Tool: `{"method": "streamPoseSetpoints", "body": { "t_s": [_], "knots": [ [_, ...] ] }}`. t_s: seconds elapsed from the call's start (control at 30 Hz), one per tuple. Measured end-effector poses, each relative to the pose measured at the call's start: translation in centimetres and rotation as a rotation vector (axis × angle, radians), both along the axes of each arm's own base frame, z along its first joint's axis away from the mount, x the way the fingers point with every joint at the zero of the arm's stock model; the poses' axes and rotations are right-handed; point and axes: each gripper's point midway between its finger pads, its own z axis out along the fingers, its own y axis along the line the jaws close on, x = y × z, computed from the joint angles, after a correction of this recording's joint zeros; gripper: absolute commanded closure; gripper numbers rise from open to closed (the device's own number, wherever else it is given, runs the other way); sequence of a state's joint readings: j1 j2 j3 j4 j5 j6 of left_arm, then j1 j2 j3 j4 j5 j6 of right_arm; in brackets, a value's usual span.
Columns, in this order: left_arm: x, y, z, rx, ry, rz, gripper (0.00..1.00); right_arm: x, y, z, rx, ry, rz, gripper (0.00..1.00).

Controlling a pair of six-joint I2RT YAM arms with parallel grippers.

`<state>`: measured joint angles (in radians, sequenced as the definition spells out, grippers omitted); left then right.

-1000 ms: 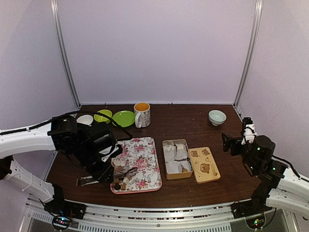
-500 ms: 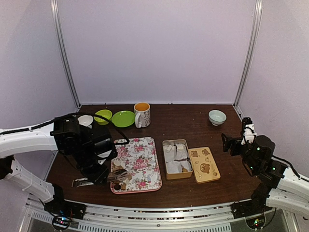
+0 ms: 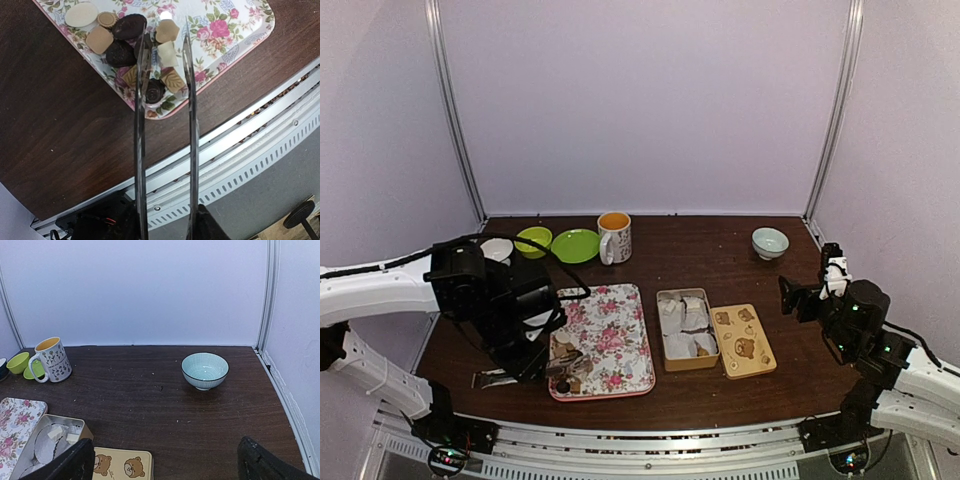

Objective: Pack the chocolate

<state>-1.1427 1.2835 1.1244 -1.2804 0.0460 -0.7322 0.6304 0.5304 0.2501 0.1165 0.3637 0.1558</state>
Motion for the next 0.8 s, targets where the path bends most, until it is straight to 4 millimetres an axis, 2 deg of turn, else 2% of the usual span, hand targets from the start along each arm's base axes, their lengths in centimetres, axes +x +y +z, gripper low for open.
{"method": "streamPoseSetpoints", "body": {
  "t_s": [0.8],
  "knots": [
    [-0.81,-0.24,-0.81,0.019,0.033,-0.02,0.66,-0.02,-0.01,0.06,0.002,-0.002,0.0,0.0]
  ]
}}
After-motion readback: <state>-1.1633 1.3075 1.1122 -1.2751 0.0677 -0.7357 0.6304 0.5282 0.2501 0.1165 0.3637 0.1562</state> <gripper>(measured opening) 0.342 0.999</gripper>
